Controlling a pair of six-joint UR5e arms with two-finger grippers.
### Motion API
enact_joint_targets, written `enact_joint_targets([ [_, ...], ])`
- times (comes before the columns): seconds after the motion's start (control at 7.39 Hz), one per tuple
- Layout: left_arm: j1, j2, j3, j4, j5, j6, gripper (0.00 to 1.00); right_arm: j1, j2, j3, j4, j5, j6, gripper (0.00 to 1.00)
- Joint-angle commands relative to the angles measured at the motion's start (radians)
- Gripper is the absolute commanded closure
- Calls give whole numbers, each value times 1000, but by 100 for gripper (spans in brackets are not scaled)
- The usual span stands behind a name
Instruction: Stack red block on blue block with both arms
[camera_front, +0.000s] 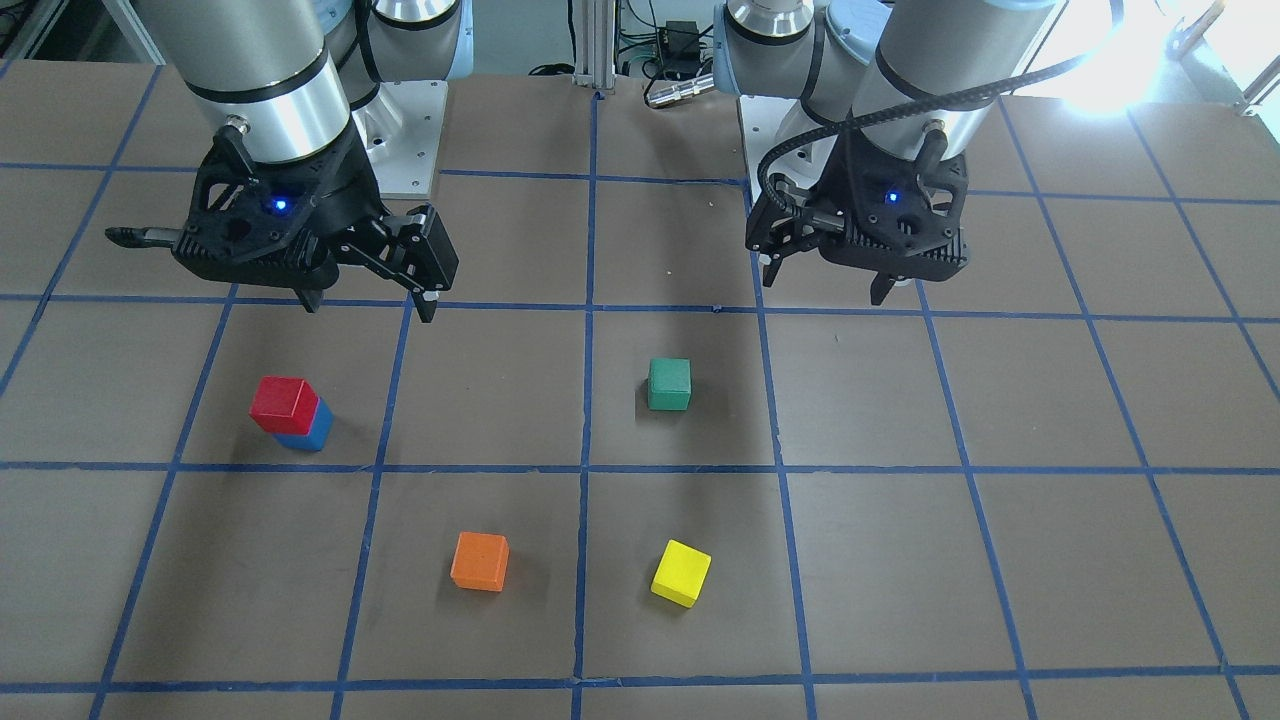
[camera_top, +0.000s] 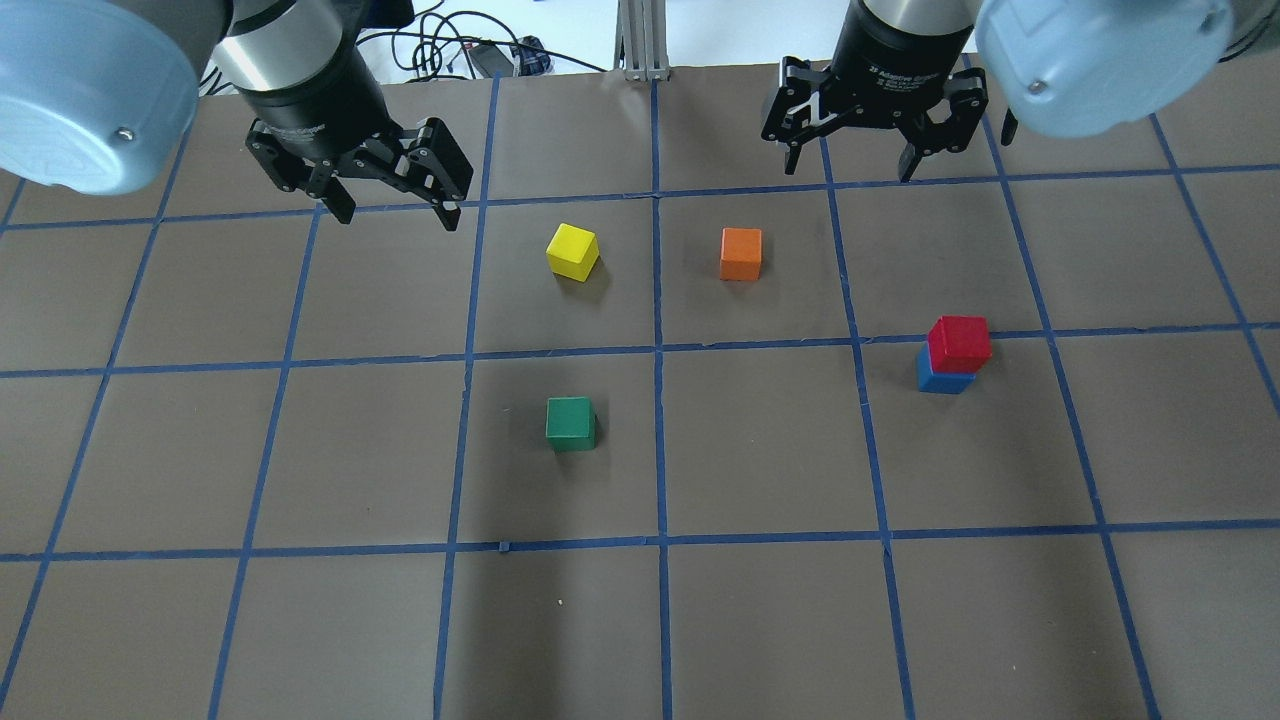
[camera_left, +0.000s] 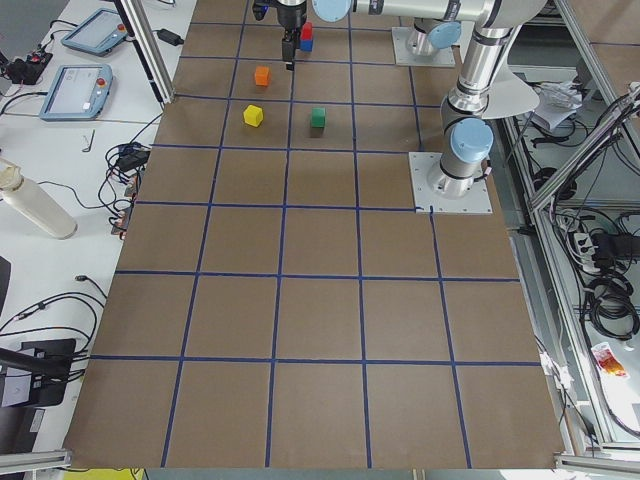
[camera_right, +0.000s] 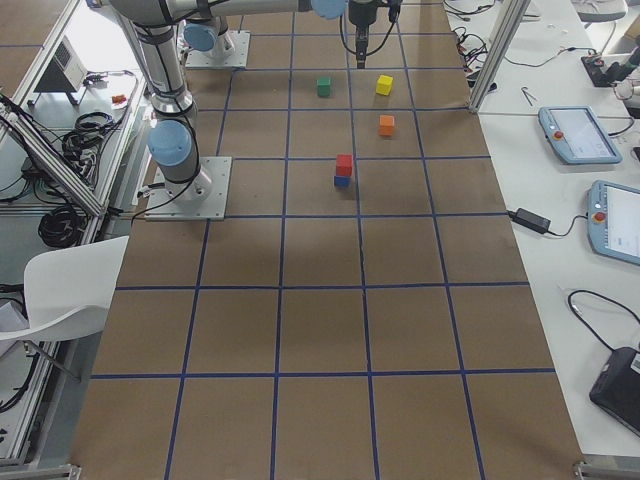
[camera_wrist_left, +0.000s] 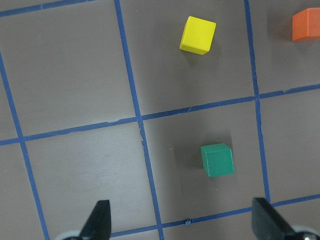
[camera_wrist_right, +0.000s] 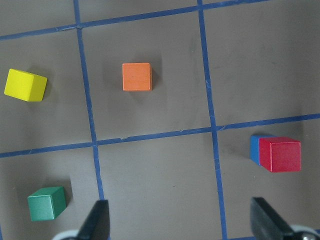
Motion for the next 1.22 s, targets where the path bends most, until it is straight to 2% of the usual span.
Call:
enact_joint_targets([
  [0.0, 7, 7, -19, 9, 3, 10, 0, -38, -8, 2, 23, -3, -1, 0],
  [0.27, 7, 10, -20, 18, 4, 12, 0, -37, -13, 5, 59, -6, 2, 0],
  [0.54, 8, 13, -20, 30, 48, 12, 0, -43, -13, 5, 60, -10, -1, 0],
  [1.08, 7, 4, -21, 45, 49, 4, 0, -46, -13, 5, 55, -33, -1, 0],
])
